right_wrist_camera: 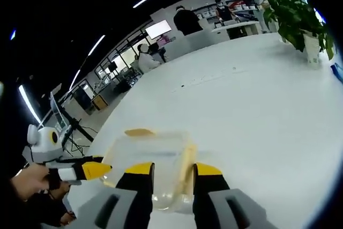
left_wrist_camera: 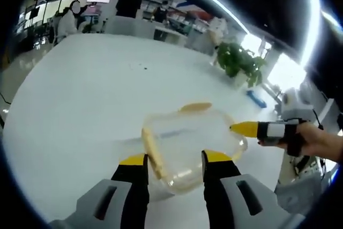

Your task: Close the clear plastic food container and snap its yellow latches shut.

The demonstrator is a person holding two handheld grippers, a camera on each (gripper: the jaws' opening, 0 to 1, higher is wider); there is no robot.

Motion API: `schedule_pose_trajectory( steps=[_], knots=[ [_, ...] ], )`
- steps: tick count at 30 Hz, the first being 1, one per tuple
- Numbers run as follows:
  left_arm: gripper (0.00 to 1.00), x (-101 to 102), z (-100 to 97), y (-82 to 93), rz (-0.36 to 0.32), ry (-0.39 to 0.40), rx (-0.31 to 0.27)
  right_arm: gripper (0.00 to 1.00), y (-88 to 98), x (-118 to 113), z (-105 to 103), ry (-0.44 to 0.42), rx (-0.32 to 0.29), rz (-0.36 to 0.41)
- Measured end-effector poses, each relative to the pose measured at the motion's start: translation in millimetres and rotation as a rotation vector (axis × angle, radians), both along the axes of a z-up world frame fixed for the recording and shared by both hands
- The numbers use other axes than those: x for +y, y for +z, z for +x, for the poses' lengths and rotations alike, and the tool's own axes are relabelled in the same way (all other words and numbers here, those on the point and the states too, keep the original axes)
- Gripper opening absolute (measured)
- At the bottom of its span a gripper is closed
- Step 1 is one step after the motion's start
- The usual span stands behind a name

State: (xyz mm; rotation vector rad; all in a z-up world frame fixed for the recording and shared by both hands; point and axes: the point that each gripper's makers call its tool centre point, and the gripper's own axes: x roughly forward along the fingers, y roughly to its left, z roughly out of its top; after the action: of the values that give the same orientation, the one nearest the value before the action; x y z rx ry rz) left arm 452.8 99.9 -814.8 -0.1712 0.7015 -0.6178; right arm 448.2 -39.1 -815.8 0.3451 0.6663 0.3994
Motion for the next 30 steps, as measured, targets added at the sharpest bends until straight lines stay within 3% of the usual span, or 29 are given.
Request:
schedule_pose_trajectory(
  steps=[4, 8, 13, 16, 23, 24, 30],
  knots=[
    [0.37, -0.6, 2.2, 0.0, 0.014, -0.005, -0.002, 0.26, 1.0, 1.5, 0.4, 0.037, -0.001, -0.045],
    [0.3, 5.5, 8.0, 9.0, 0.054, -0.005, -0.053, 0.26, 8.5, -0.4, 1.0, 0.072, -0.059, -0.096],
    [0.39, 2.8, 11.9, 21.5, 0.084, -0.031, -0.101, 0.26, 19.3, -3.0, 7.4, 0.086, -0.099, -0.115],
    [0.38, -3.6, 12.1, 25.3, 0.11, -0.071, -0.141, 0.26, 19.3, -2.0, 9.4, 0.098, -0.1, -0.131],
    [0.38, -21.5, 10.0, 17.2, 0.094, -0.116, -0.133, 0.26, 22.6, 21.9, 8.4, 0.191, -0.127, -0.126],
    [0.39, -22.8, 13.7, 19.5, 0.103, -0.119, -0.163, 0.26, 22.3, 24.0, 8.3, 0.199, -0.128, -0.128],
    [0.39, -30.9, 9.5, 20.5, 0.113, -0.167, -0.178, 0.25, 23.3, 40.8, 12.7, 0.242, -0.138, -0.125]
  ],
)
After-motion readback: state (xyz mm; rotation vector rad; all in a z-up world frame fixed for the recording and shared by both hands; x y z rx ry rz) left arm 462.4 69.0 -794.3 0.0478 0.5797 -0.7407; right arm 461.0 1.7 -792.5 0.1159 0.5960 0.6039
